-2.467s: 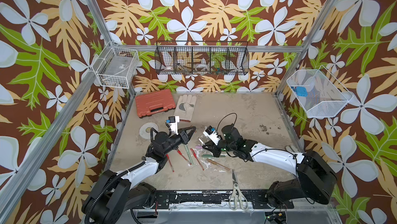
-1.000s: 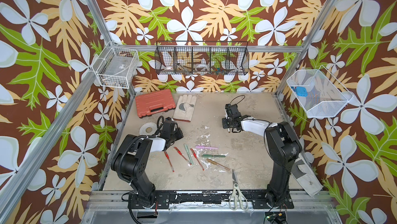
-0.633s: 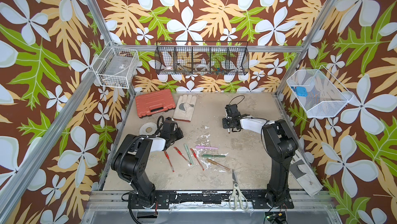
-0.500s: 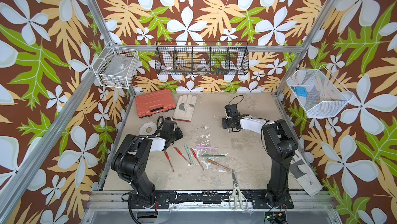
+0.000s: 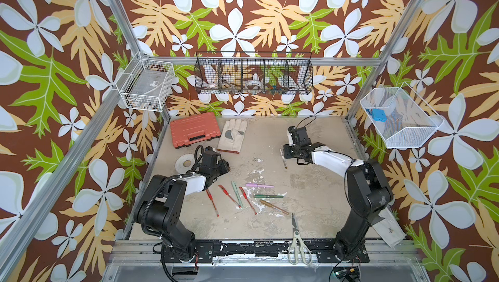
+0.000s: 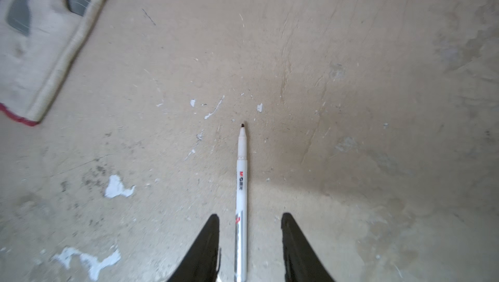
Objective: Remove pen caps from pens
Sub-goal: Place the pen cap at the middle-left of the table, then pick up the pen from the center of the table.
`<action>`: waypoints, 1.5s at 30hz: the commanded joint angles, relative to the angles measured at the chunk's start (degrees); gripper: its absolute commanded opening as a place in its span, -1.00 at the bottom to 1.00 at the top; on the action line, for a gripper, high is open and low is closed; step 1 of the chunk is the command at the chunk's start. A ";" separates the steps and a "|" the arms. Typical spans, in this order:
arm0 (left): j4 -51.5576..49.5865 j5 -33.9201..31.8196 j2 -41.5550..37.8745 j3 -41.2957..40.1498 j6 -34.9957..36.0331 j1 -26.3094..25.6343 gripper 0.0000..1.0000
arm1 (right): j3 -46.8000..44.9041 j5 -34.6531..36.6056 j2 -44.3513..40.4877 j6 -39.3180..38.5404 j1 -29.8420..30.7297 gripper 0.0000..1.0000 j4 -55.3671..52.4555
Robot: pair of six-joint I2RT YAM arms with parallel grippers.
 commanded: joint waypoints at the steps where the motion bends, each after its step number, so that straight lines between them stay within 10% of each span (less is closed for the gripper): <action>1: 0.41 -0.52 -3.01 -1.00 0.16 0.03 -0.08 | -3.49 -1.96 -6.20 -2.09 0.35 -0.13 2.06; 16: 9.49 -0.60 -24.75 -8.78 1.76 -13.55 0.15 | -19.71 -7.57 -32.22 -8.34 11.51 0.01 4.88; 23: 0.05 6.87 -24.76 -7.43 -4.00 -13.64 0.14 | -21.93 -6.82 -28.75 -21.59 21.17 0.04 5.89; 45: -5.91 12.00 -27.20 -12.29 -7.15 -13.73 0.27 | -10.04 -13.36 -2.40 -35.29 21.46 -0.05 -0.66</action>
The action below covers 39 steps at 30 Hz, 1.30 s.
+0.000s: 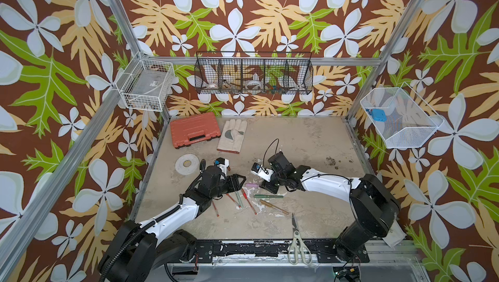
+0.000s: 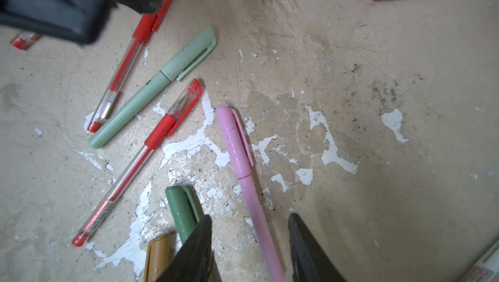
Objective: Remove pen caps from pens
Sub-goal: Pick up the pen from the center of the table.
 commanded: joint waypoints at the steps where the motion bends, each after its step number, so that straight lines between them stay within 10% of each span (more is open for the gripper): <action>1: -0.52 -0.32 -0.48 -0.10 -0.16 -0.03 0.27 | 1.59 1.23 2.51 -2.28 0.03 -0.05 -1.38; 8: -1.38 -0.08 -0.44 0.29 0.52 -0.03 0.27 | 3.85 -0.72 6.98 -3.52 0.03 -0.08 -2.54; 11: -1.70 -0.16 -0.47 0.47 0.93 -0.07 0.27 | 4.14 -0.57 7.89 -3.91 0.01 -0.46 -3.15; 39: 0.24 -4.28 1.06 2.57 -1.28 -0.03 0.41 | 2.21 -2.01 5.07 -1.11 -0.01 -0.82 -1.10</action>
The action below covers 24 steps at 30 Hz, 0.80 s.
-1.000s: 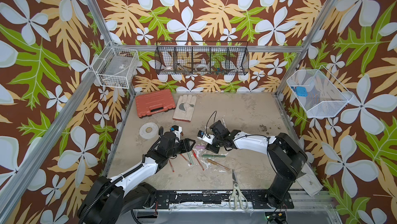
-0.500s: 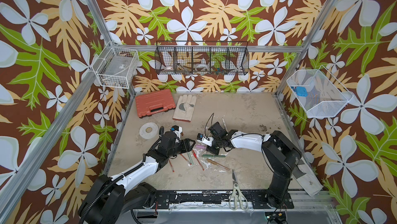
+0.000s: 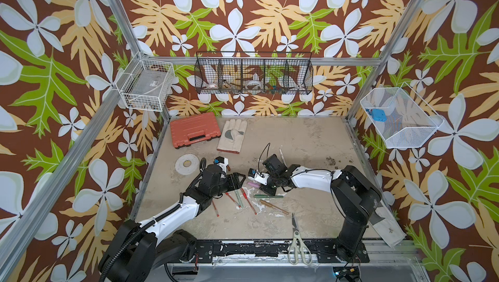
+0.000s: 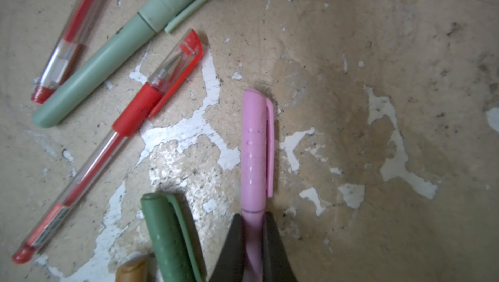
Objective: Remove pen caps from pens
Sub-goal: Pick up the pen from the center of the table, then open the pen cap on the pen.
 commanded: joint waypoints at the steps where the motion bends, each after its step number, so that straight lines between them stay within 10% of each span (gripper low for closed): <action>1: 2.28 -1.67 0.47 1.07 -1.28 -0.03 0.41 | -0.07 0.01 -2.95 2.80 -0.11 -0.81 1.80; 19: 43.75 14.78 3.80 -1.62 -6.97 0.76 0.43 | -10.47 -9.70 -24.93 18.28 -2.77 -0.82 18.60; 24: 39.43 13.28 5.74 -0.95 -3.53 0.76 0.34 | -14.32 -10.73 -26.54 20.50 -2.78 -0.83 24.87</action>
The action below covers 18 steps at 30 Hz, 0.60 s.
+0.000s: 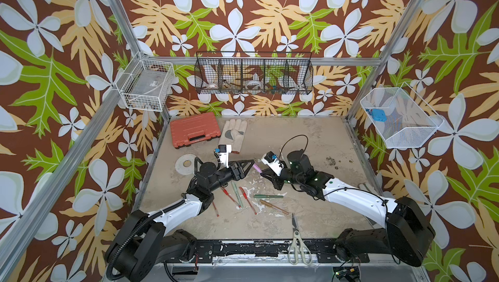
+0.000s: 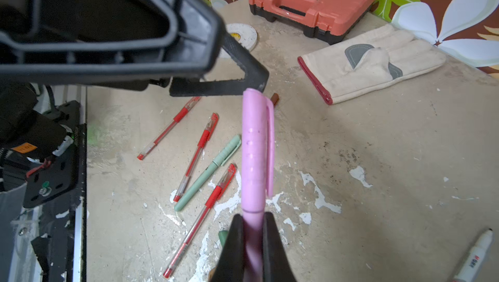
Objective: Remove pen caps from pens
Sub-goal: Open the pen cap on the pen.
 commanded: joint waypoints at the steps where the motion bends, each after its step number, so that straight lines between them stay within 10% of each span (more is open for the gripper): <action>1: -0.31 0.33 0.33 0.98 3.36 0.04 0.33 | -1.36 -1.91 -0.49 3.31 0.07 -0.83 6.69; 18: 4.86 4.31 2.67 0.13 5.15 -2.88 -0.21 | -4.12 -6.42 -0.50 7.29 0.09 -0.83 12.68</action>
